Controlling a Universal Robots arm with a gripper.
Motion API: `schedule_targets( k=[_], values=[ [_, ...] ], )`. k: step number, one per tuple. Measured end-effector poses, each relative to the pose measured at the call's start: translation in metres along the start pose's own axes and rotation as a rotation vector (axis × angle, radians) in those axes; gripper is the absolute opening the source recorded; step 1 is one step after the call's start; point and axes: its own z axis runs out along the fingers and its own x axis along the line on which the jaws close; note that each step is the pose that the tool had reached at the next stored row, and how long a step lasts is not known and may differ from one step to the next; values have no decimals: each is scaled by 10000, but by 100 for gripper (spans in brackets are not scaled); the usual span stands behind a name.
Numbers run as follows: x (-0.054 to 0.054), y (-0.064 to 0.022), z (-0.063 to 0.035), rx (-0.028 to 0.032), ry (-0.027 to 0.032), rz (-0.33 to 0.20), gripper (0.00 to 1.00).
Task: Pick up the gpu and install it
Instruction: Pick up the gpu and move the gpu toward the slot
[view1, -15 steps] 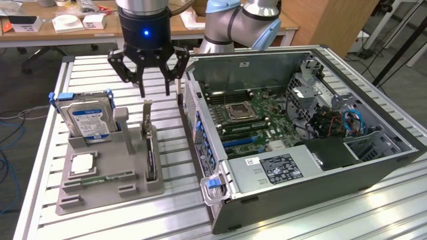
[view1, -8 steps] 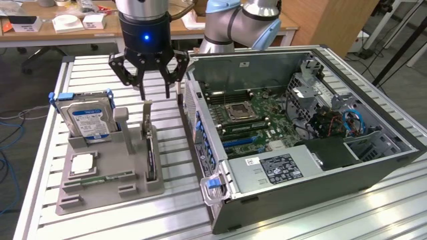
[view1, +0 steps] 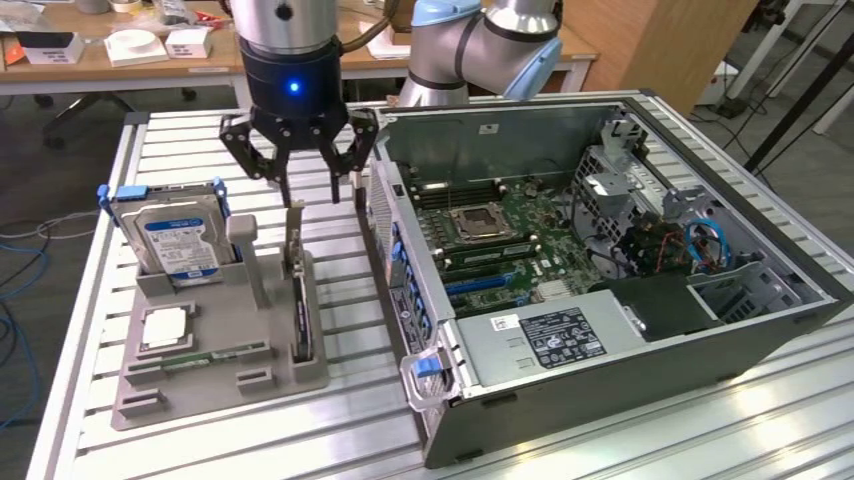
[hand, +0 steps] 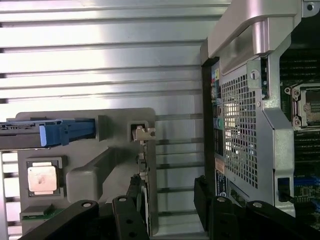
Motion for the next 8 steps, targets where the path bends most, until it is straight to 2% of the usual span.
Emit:
schedule_targets(
  k=[8],
  values=[
    [31,-17,73,13,0,1,55]
  ],
)
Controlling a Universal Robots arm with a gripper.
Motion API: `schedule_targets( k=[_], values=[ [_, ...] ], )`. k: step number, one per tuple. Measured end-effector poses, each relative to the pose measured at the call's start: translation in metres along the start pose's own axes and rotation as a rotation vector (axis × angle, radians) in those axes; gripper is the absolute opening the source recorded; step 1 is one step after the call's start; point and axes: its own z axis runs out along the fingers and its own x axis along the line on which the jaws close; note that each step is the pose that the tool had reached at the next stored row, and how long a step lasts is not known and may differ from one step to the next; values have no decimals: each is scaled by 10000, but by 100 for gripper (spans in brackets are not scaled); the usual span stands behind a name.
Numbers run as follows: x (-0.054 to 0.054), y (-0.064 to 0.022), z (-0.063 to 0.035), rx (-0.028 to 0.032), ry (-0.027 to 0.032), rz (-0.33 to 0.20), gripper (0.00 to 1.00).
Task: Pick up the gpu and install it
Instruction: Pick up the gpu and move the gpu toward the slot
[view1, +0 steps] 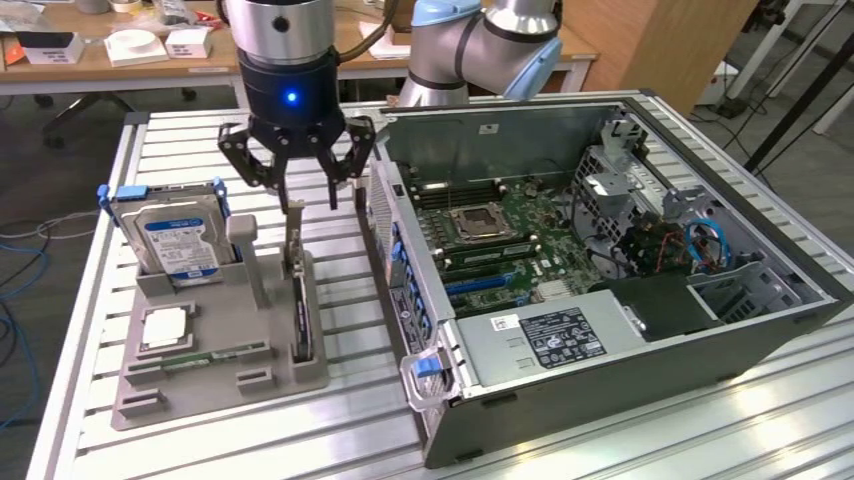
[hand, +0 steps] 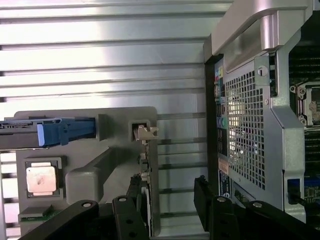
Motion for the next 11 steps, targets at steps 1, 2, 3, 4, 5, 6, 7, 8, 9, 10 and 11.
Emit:
schedule_targets(
  k=[1,2,3,4,5,6,7,8,9,10,11],
  values=[
    [5,-4,8,1,1,0,55],
    [11,-8,17,0,-1,-1,55],
    [19,-13,24,0,-1,0,55],
    [24,-17,33,-2,-2,0,55],
    [29,-22,41,-2,-2,0,55],
    [44,-39,63,0,0,1,55],
    [48,-44,70,-1,-1,1,55],
    [52,-50,76,0,-1,1,55],
    [56,-57,83,0,0,0,55],
    [59,-64,90,0,0,0,55],
    [62,-71,97,0,-1,-1,55]
  ],
)
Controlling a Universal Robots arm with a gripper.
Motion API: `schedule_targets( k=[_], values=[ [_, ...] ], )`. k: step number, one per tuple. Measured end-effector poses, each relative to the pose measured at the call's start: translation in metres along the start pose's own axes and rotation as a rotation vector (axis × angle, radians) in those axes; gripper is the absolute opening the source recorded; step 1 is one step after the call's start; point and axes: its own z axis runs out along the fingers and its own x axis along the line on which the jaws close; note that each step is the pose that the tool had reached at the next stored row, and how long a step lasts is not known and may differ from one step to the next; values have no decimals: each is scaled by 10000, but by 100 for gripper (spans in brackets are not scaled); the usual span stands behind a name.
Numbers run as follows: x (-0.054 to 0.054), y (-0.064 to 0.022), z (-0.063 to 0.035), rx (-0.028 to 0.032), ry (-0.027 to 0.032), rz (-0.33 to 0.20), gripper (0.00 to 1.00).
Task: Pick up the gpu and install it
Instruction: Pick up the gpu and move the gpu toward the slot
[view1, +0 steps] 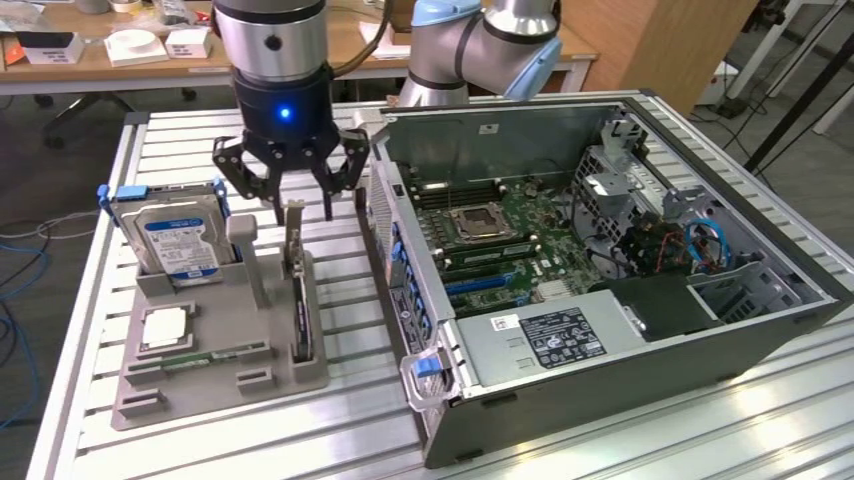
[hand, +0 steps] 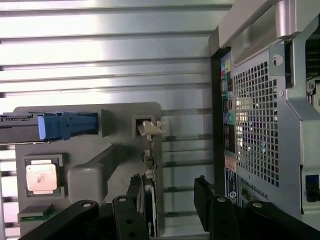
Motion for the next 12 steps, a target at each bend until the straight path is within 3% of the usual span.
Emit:
schedule_targets(
  k=[12],
  values=[
    [9,-149,52,-1,0,0,55]
  ],
)
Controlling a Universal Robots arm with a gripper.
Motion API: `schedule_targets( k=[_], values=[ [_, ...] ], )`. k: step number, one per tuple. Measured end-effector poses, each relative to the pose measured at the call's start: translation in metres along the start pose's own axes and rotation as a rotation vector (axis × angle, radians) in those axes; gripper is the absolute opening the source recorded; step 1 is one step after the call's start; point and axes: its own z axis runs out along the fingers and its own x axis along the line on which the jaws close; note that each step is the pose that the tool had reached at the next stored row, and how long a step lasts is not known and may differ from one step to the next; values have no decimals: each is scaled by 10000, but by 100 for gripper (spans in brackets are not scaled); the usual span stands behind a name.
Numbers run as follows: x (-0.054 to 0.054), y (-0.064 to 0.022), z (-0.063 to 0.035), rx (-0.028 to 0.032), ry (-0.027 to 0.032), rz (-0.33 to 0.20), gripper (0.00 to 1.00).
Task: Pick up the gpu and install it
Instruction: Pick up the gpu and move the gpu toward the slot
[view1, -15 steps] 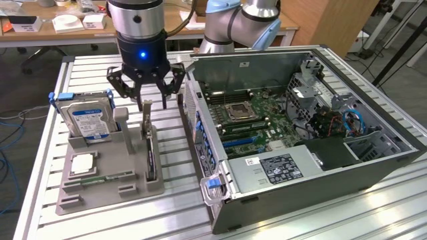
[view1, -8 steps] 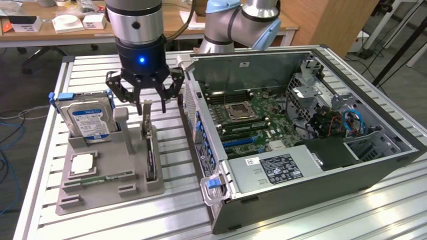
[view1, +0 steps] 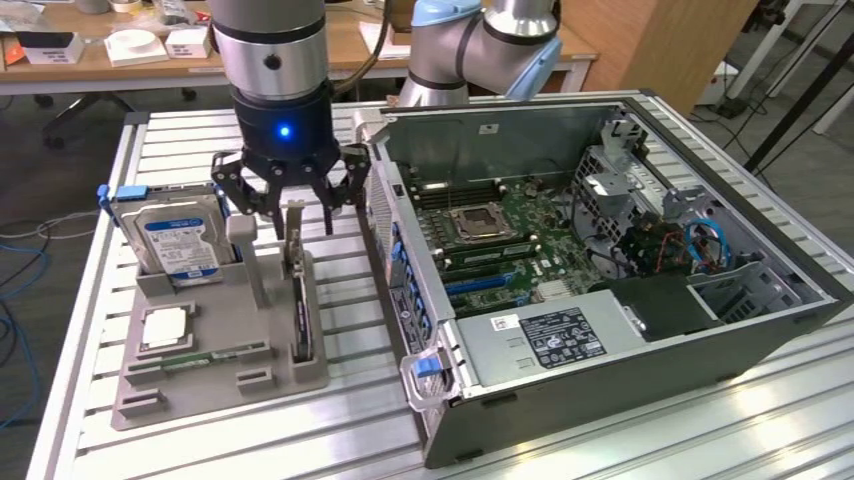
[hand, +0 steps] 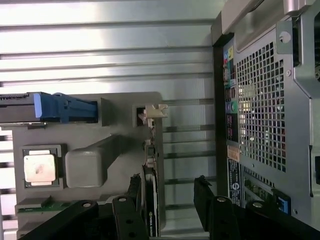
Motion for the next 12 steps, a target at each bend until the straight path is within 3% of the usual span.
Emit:
schedule_targets(
  k=[12],
  values=[
    [31,-95,59,-1,-1,0,55]
  ],
)
